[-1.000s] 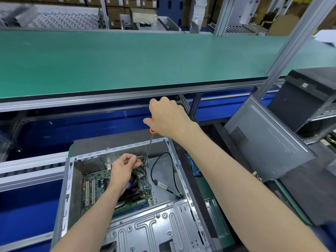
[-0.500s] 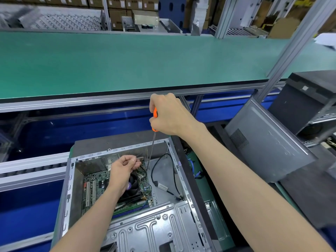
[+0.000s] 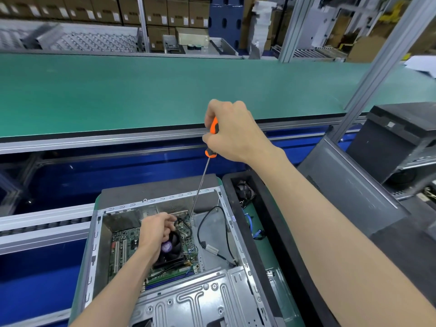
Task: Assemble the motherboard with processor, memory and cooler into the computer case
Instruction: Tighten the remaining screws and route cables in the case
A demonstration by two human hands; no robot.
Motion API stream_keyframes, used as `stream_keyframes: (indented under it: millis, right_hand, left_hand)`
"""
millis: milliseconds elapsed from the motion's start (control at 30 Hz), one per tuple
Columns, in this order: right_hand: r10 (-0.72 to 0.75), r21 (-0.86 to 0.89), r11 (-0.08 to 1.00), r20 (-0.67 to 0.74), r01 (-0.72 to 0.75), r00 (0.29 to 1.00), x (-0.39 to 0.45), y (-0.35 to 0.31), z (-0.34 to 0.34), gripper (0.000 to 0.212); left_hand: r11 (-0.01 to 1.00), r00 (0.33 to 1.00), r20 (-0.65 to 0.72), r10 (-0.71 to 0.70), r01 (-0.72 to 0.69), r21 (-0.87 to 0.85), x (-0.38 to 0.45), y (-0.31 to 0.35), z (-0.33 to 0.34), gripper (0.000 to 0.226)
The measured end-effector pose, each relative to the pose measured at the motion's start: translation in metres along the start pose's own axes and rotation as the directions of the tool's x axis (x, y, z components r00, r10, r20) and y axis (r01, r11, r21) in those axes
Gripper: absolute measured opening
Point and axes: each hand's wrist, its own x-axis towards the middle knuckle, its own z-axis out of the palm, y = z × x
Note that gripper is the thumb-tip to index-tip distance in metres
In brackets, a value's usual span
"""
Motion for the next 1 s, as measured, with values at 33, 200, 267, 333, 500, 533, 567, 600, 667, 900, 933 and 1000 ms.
stream_keyframes:
  millis: [33, 200, 267, 333, 500, 533, 567, 600, 667, 900, 933, 1000]
  right_hand:
    - [-0.003, 0.012, 1.0, -0.01, 0.003, 1.0, 0.0, -0.001, -0.001, 0.02]
    - [-0.018, 0.044, 0.999, -0.049, 0.02, 0.999, 0.002, -0.007, -0.006, 0.02]
    - [-0.026, 0.051, 0.998, -0.068, 0.029, 0.997, 0.003, -0.008, -0.005, 0.019]
    - [-0.029, 0.07, 0.997, -0.085, 0.035, 0.996, 0.003, -0.009, -0.004, 0.017]
    - [-0.051, 0.124, 0.99, -0.098, 0.063, 0.994, 0.002, -0.007, 0.001, 0.022]
    - [-0.056, 0.14, 0.988, -0.116, 0.072, 0.992, 0.002, -0.007, 0.002, 0.025]
    - [-0.059, 0.151, 0.985, -0.142, 0.08, 0.988, 0.002, -0.007, 0.002, 0.028]
    - [-0.061, 0.16, 0.983, -0.175, 0.089, 0.983, 0.002, -0.007, 0.002, 0.031]
    - [-0.071, 0.195, 0.974, -0.23, 0.118, 0.971, 0.003, -0.008, 0.002, 0.033]
    - [-0.205, 0.301, 0.902, -0.335, 0.311, 0.92, 0.005, -0.027, 0.014, 0.029]
    - [-0.234, 0.311, 0.886, -0.341, 0.344, 0.91, 0.007, -0.033, 0.014, 0.031]
    - [-0.309, 0.3, 0.862, -0.327, 0.408, 0.893, 0.011, -0.047, 0.015, 0.035]
  left_hand:
    - [1.0, 1.0, 0.019, -0.011, 0.011, 0.026, -0.001, 0.0, 0.001, 0.019]
    - [0.992, 0.986, 0.139, -0.09, 0.102, -0.078, -0.006, 0.007, 0.009, 0.018]
    - [0.967, 0.97, 0.211, -0.123, 0.165, -0.193, -0.008, 0.012, 0.011, 0.02]
    - [0.937, 0.96, 0.254, -0.119, 0.192, -0.29, -0.011, 0.015, 0.012, 0.019]
    - [0.897, 0.961, 0.247, -0.123, 0.214, -0.387, -0.013, 0.012, 0.008, 0.014]
    - [0.893, 0.967, 0.214, -0.135, 0.213, -0.396, -0.011, 0.011, 0.007, 0.014]
    - [0.89, 0.974, 0.173, -0.147, 0.207, -0.407, -0.01, 0.011, 0.005, 0.014]
    - [0.884, 0.978, 0.136, -0.157, 0.201, -0.423, -0.008, 0.01, 0.003, 0.016]
    - [0.86, 0.98, 0.103, -0.168, 0.197, -0.47, -0.005, 0.009, -0.002, 0.017]
    - [0.789, 0.98, 0.179, -0.087, 0.178, -0.588, -0.01, 0.011, -0.014, 0.013]
    - [0.8, 0.979, 0.192, -0.076, 0.174, -0.575, -0.012, 0.011, -0.016, 0.014]
    - [0.828, 0.979, 0.195, -0.064, 0.161, -0.537, -0.013, 0.01, -0.018, 0.022]
